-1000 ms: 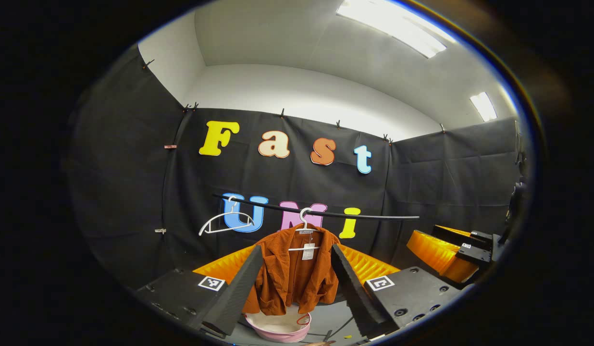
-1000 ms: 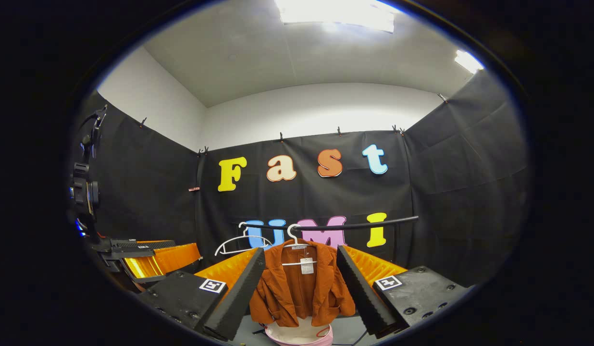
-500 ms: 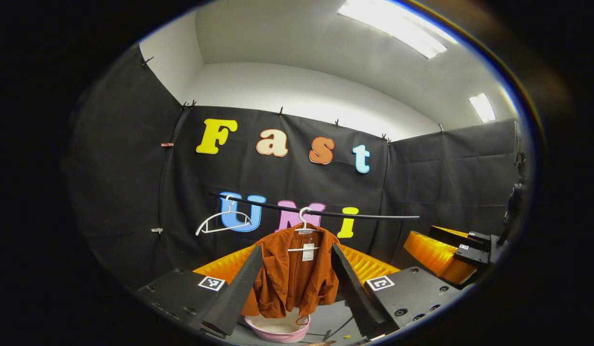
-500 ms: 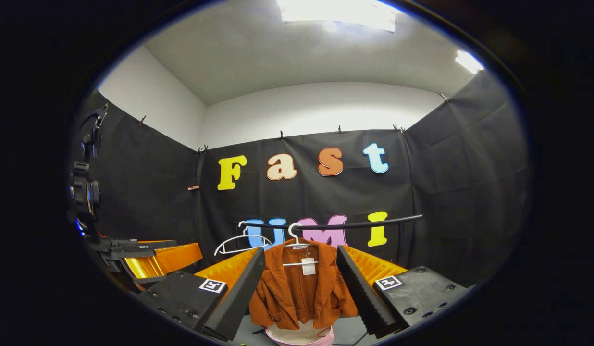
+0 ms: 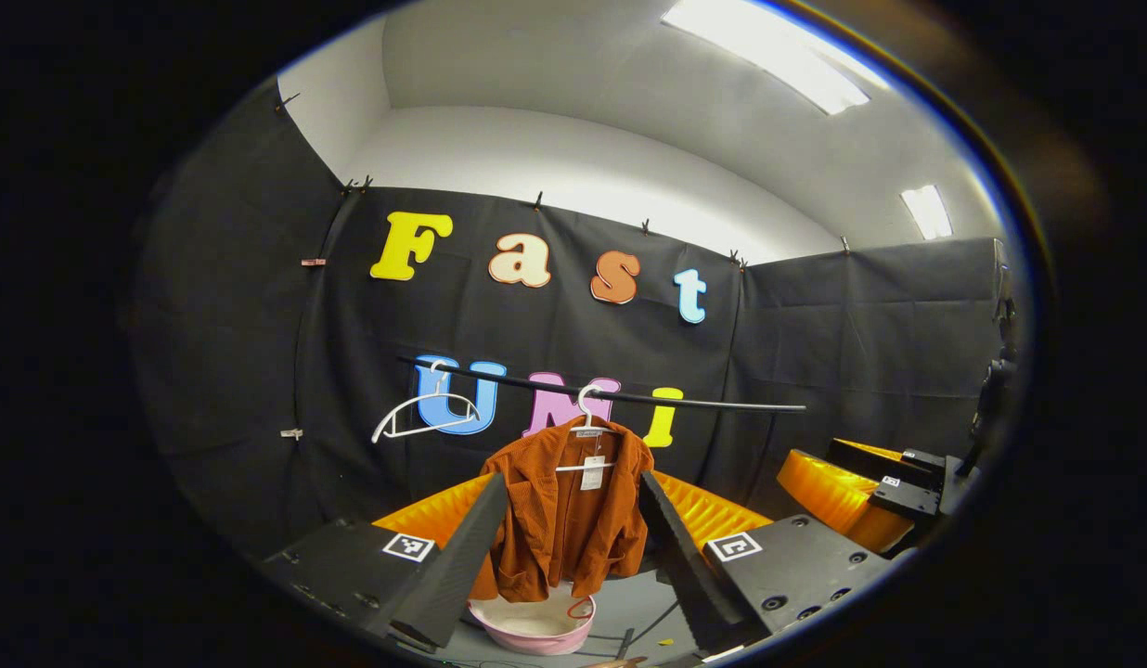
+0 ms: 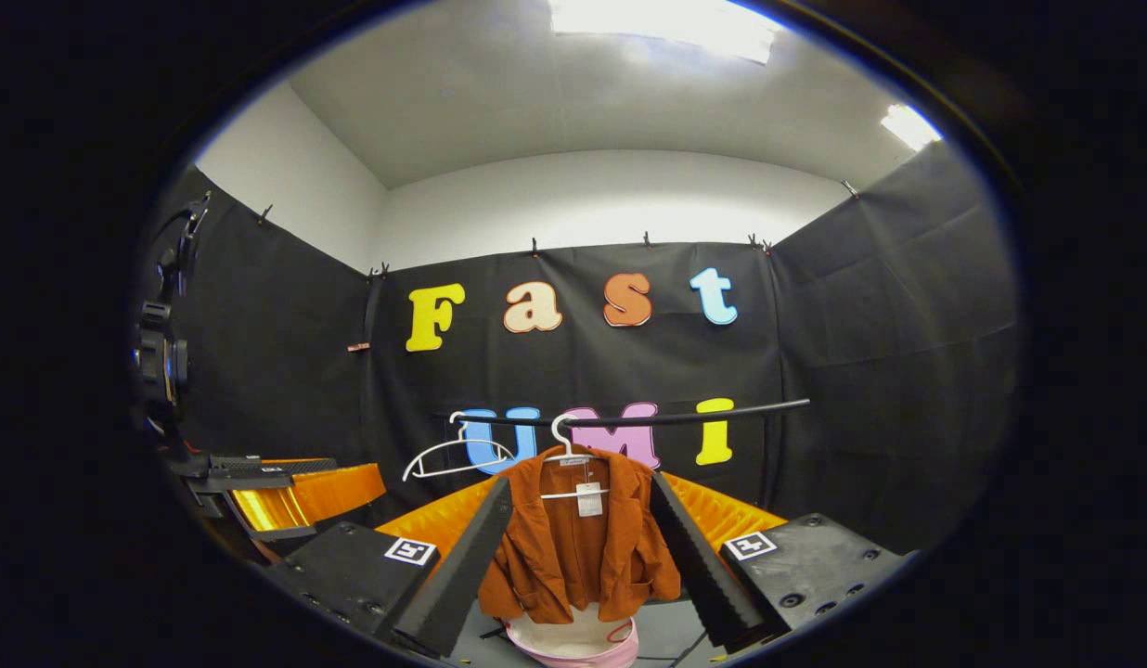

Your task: Grasp the clothes on the hanger with both hands and then place them into the laundry hamper below.

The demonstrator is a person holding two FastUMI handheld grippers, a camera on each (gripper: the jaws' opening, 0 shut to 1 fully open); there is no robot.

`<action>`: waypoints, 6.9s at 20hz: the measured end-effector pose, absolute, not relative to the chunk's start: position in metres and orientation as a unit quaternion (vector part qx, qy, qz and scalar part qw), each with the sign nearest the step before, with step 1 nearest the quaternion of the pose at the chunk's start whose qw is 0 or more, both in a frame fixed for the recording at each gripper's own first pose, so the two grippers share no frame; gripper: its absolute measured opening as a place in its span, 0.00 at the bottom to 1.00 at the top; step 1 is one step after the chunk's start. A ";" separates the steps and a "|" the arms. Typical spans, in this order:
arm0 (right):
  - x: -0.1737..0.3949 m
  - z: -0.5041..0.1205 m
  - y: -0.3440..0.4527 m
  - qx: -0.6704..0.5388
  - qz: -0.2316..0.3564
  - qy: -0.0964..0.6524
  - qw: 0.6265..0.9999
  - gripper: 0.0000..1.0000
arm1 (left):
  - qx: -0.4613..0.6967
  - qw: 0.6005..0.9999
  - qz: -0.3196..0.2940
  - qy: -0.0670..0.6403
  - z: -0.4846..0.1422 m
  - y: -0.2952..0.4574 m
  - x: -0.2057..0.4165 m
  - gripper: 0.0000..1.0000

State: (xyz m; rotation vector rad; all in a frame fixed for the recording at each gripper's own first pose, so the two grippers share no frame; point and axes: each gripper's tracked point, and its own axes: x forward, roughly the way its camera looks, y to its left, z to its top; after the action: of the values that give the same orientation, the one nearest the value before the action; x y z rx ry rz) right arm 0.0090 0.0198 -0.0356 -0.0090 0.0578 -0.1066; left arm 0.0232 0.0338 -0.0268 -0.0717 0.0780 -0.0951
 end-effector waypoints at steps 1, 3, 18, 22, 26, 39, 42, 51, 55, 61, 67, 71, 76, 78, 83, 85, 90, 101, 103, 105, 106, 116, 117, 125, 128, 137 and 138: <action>0.007 -0.039 0.023 -0.005 -0.058 0.030 0.998 0.96 | -0.036 0.997 -0.050 0.040 -0.028 0.038 0.022 0.91; 0.006 -0.042 0.030 -0.008 -0.062 0.033 0.997 0.96 | -0.038 0.997 -0.059 0.043 -0.031 0.041 0.021 0.91; 0.123 -0.113 -0.001 -0.028 -0.022 0.059 0.998 0.97 | -0.046 0.996 -0.066 0.041 -0.078 0.035 0.129 0.91; 0.178 -0.137 -0.021 -0.026 0.008 0.057 0.998 0.97 | -0.045 0.997 -0.057 0.037 -0.098 0.022 0.193 0.91; 0.212 -0.172 -0.038 -0.015 0.030 0.071 0.997 0.97 | -0.048 0.997 -0.042 0.031 -0.123 0.010 0.239 0.91; 0.275 -0.287 -0.080 -0.027 0.028 0.094 0.995 0.98 | -0.044 0.997 0.044 0.040 -0.231 0.043 0.326 0.91; 0.286 -0.309 -0.091 -0.022 0.019 0.112 0.993 0.98 | -0.036 0.997 0.059 0.043 -0.251 0.047 0.342 0.91; 0.311 -0.352 -0.103 -0.015 0.026 0.147 0.989 0.98 | -0.077 0.991 0.098 0.051 -0.283 0.065 0.367 0.95; 0.323 -0.366 -0.098 -0.003 0.035 0.159 0.987 0.98 | -0.074 0.991 0.097 0.055 -0.293 0.054 0.385 0.95; 0.345 -0.377 -0.099 0.001 0.031 0.155 0.988 0.98 | -0.081 0.989 0.114 0.047 -0.294 0.050 0.408 0.95; 0.370 -0.385 -0.111 0.011 0.038 0.158 0.987 0.75 | -0.099 0.985 0.140 0.015 -0.286 0.078 0.426 0.91; 0.380 -0.381 -0.122 -0.013 0.040 0.150 0.988 0.18 | -0.068 0.986 0.151 0.027 -0.288 0.099 0.432 0.32; 0.373 -0.368 -0.150 0.019 0.025 0.141 0.990 0.18 | -0.055 0.986 0.150 0.044 -0.282 0.109 0.411 0.05; 0.371 -0.355 -0.162 0.030 0.010 0.132 0.991 0.18 | -0.050 0.986 0.157 0.043 -0.272 0.113 0.397 0.06; 0.368 -0.321 -0.185 0.036 -0.026 0.088 0.995 0.18 | -0.004 0.981 0.193 0.017 -0.237 0.130 0.375 0.06; 0.374 -0.316 -0.190 0.042 -0.031 0.073 0.996 0.18 | 0.010 0.979 0.203 0.002 -0.222 0.136 0.372 0.06; 0.392 -0.313 -0.195 0.048 -0.018 0.059 0.997 0.18 | 0.033 0.976 0.215 -0.031 -0.195 0.153 0.382 0.06; 0.439 -0.267 -0.212 0.088 0.018 0.010 0.996 0.14 | 0.060 0.976 0.199 -0.070 -0.146 0.175 0.423 0.06; 0.450 -0.246 -0.217 0.086 0.024 -0.011 0.996 0.13 | 0.071 0.979 0.178 -0.069 -0.141 0.174 0.438 0.05; 0.465 -0.237 -0.216 0.071 0.030 -0.022 0.997 0.18 | 0.074 0.984 0.152 -0.061 -0.144 0.173 0.453 0.05; 0.473 -0.238 -0.217 0.058 0.034 -0.024 0.997 0.18 | 0.066 0.986 0.142 -0.051 -0.151 0.176 0.458 0.04; 0.479 -0.283 -0.205 0.084 0.084 0.026 0.993 0.18 | -0.017 0.998 0.055 -0.013 -0.181 0.192 0.468 0.06; 0.483 -0.283 -0.206 0.076 0.085 0.026 0.993 0.18 | -0.019 0.999 0.040 -0.011 -0.181 0.188 0.469 0.06; 0.533 -0.291 -0.199 0.095 0.130 0.022 0.987 0.18 | -0.079 0.994 -0.050 0.049 -0.198 0.211 0.515 0.06; 0.542 -0.291 -0.198 0.132 0.145 0.023 0.980 0.18 | -0.095 0.989 -0.084 0.075 -0.212 0.208 0.515 0.06; 0.574 -0.296 -0.201 0.158 0.153 0.042 0.974 0.18 | -0.153 0.972 -0.124 0.129 -0.219 0.213 0.546 0.06; 0.573 -0.295 -0.201 0.160 0.154 0.044 0.974 0.18 | -0.151 0.971 -0.127 0.135 -0.221 0.212 0.546 0.06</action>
State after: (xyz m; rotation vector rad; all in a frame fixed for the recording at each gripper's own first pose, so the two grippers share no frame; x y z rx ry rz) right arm 0.5729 -0.2014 -0.2946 0.3221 0.0894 0.3101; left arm 0.5461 0.2116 -0.2205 -0.3058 0.2729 -0.2565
